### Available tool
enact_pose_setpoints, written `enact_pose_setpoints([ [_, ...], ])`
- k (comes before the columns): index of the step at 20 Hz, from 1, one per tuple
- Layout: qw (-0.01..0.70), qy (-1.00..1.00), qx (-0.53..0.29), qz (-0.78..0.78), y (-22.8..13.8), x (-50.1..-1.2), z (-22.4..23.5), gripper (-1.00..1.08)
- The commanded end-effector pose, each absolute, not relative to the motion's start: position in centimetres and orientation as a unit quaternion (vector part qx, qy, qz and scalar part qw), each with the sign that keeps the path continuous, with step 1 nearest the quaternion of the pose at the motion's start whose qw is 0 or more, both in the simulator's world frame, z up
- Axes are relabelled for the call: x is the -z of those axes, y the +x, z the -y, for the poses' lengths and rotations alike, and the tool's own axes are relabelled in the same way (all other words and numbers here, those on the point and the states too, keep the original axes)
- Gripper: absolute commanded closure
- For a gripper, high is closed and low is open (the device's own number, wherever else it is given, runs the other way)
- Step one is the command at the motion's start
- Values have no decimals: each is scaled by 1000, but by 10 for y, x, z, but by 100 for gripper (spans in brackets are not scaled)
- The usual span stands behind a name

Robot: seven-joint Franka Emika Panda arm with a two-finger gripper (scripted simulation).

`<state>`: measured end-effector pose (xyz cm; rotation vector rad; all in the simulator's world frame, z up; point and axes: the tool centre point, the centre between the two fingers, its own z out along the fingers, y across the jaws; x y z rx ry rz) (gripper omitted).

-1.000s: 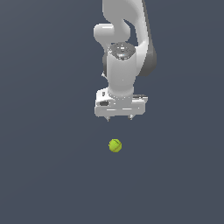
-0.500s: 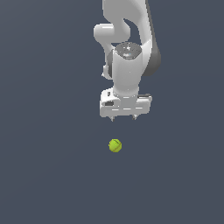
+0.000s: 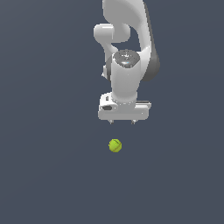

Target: Pick up the object and move it to a goal position.

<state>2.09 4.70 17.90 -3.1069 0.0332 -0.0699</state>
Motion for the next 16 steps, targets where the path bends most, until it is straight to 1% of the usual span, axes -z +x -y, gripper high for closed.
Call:
enact_pose_setpoints([
  [1,17,-999,20,-33,26,-172,-44,-92],
  [16,5,-977,3,-211,63,-109,-23,-92],
])
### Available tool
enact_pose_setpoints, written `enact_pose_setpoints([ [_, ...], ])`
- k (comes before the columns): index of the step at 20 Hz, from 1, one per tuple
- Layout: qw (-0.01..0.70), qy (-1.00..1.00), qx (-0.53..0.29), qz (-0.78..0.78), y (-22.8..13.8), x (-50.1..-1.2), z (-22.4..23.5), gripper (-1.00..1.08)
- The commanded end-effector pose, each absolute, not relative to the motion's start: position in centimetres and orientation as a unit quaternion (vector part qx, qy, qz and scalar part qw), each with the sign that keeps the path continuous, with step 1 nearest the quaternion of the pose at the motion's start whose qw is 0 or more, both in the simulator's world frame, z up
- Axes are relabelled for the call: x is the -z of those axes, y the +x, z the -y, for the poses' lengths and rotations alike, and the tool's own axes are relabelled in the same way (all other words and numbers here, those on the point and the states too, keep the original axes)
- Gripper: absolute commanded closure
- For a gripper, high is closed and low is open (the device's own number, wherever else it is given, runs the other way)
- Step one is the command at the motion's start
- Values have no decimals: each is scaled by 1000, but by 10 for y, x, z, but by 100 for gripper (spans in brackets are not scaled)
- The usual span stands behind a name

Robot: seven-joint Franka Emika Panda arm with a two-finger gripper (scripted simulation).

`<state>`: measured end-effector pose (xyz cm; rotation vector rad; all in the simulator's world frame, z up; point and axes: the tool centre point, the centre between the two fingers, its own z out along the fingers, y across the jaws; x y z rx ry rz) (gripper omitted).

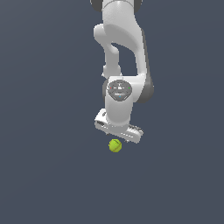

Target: Pick up the object and move it to a goal position.

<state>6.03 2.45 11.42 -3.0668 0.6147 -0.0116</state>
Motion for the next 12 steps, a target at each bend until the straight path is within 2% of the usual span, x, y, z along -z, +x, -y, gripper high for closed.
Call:
enact_pose_setpoints([
  [1,5,-976,2,-219,65,-106,-22,-92],
  [12,0,-967,0,-253,70,-92,-17,-92],
])
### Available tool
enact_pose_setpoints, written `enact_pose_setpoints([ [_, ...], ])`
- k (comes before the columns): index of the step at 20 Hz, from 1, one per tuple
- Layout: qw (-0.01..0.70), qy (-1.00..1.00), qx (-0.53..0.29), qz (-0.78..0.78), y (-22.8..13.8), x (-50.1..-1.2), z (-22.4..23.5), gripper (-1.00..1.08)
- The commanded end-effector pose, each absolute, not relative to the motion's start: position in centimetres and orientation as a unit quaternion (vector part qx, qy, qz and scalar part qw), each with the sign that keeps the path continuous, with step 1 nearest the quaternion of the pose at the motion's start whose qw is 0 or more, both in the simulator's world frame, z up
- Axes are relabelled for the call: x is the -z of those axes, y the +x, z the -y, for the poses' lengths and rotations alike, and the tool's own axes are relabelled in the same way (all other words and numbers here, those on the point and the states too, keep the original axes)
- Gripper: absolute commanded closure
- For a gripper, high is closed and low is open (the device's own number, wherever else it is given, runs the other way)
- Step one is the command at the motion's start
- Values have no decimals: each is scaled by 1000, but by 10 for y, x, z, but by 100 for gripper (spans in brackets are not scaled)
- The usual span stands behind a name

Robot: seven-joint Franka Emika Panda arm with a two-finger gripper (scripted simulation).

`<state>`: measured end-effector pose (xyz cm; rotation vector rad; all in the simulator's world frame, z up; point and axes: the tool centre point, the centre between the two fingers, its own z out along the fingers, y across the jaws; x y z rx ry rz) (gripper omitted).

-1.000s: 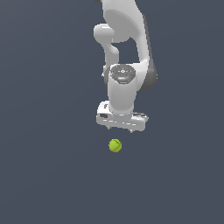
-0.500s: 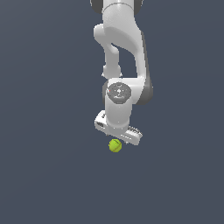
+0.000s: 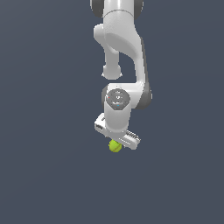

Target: Pick up the object and move it to a goal position.

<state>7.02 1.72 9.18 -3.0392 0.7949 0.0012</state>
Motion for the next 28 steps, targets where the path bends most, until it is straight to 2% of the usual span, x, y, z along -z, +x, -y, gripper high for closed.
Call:
enact_pose_setpoints([
  [1,0,-967,0,-253,70,-92,-17,-92],
  [12,0,-967,0,-255,69,-47,-17,-92],
  [18,0,-967,0,-255,71,-41,-17,-92],
  [19,0,-967,0,-255,71,-41,-17,108],
  [28,0,-967,0,-255,71,-41,-17,108],
])
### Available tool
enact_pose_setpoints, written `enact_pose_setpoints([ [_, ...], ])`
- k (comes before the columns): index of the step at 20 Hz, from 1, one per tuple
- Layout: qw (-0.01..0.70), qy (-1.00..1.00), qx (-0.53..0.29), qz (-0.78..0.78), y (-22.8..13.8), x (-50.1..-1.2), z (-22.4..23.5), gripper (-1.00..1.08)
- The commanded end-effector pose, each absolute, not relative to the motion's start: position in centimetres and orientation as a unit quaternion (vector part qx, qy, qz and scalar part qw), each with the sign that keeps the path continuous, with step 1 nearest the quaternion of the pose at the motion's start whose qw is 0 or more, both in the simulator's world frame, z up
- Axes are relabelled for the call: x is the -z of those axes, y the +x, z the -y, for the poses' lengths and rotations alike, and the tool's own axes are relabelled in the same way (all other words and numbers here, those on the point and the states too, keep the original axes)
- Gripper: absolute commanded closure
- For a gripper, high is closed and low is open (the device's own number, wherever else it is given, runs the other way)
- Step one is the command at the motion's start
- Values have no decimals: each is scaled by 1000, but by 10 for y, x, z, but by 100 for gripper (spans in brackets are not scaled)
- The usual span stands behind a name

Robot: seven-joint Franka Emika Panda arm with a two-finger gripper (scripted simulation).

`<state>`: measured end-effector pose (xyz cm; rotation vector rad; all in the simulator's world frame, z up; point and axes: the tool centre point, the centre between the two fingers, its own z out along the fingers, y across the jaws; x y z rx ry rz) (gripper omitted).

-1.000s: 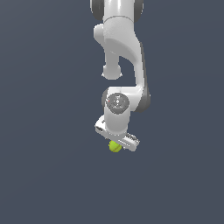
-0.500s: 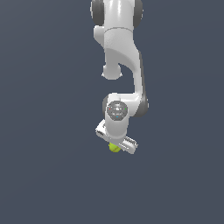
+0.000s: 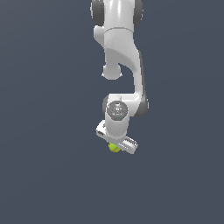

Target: Pick up the object and move it to a goal position.

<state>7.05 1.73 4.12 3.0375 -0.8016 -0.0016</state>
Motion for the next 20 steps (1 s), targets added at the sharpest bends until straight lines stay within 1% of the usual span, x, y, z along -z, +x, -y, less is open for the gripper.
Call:
enact_pose_setpoints([
  [1,0,967,1,255,70,-41,-17,108],
  [6,0,967,1,255,69,-47,-20,108],
  [11,0,967,1,255,63,-65,-30,108],
  [15,0,967,1,255,55,-89,-43,108],
  [20,0,967,0,255,42,-132,-67,108],
])
